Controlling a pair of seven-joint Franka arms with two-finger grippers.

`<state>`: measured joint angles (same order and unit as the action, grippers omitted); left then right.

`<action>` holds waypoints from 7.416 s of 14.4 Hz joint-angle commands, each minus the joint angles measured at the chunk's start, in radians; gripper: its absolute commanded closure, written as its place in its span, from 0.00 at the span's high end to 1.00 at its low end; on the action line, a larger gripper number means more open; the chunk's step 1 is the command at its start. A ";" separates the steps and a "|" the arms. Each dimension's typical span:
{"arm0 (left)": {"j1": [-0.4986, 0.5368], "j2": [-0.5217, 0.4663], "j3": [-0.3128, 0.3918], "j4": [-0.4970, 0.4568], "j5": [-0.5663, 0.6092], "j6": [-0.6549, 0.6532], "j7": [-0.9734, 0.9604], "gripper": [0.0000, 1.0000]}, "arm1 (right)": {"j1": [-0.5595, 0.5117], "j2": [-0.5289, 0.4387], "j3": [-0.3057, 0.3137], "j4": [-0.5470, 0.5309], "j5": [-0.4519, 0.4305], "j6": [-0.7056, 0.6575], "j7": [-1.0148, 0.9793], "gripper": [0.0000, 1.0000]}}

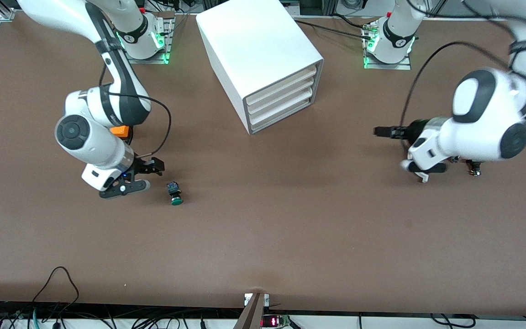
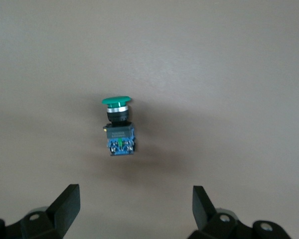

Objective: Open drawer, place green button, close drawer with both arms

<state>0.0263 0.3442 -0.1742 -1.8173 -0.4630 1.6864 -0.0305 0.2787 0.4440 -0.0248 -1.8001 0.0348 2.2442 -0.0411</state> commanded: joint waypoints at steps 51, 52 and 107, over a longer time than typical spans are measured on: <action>0.106 -0.315 0.154 0.093 0.283 0.031 0.496 1.00 | 0.520 0.252 0.160 0.499 -0.279 -0.057 -0.795 0.19; 0.100 -0.323 0.148 0.114 0.318 -0.009 0.448 1.00 | 0.531 0.265 0.158 0.498 -0.283 -0.057 -0.810 0.19; 0.106 -0.313 0.110 0.167 0.443 -0.094 0.248 1.00 | -0.265 -0.473 -0.047 0.013 -0.073 -0.500 0.046 1.00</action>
<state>0.1310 0.0185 -0.0540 -1.6801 -0.0410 1.5975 0.2183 0.0160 -0.0094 -0.0699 -1.7553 -0.0684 1.7066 0.0330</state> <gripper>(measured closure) 0.000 0.000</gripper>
